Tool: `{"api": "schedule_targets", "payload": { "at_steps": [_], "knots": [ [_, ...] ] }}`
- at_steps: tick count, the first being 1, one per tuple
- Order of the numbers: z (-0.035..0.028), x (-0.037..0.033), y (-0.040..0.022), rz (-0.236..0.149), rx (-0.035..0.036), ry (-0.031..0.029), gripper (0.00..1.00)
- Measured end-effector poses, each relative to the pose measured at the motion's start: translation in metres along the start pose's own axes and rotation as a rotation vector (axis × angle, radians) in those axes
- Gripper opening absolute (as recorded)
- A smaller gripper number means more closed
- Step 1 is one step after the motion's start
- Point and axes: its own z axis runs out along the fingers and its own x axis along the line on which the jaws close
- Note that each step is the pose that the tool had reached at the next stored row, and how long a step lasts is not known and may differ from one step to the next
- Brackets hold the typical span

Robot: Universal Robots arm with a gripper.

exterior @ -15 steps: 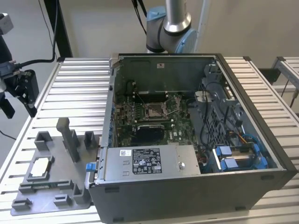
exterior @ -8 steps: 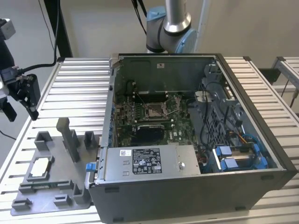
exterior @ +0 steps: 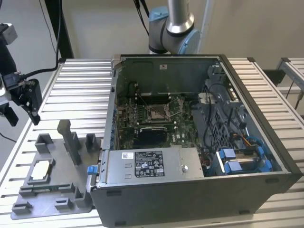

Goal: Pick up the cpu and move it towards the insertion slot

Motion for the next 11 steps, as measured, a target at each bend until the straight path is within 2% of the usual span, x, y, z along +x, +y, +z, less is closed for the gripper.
{"api": "schedule_targets", "payload": {
  "at_steps": [11],
  "knots": [
    [0.0081, 0.0004, -0.0003, 0.000, 0.0001, 0.0000, 1.00]
  ]
}}
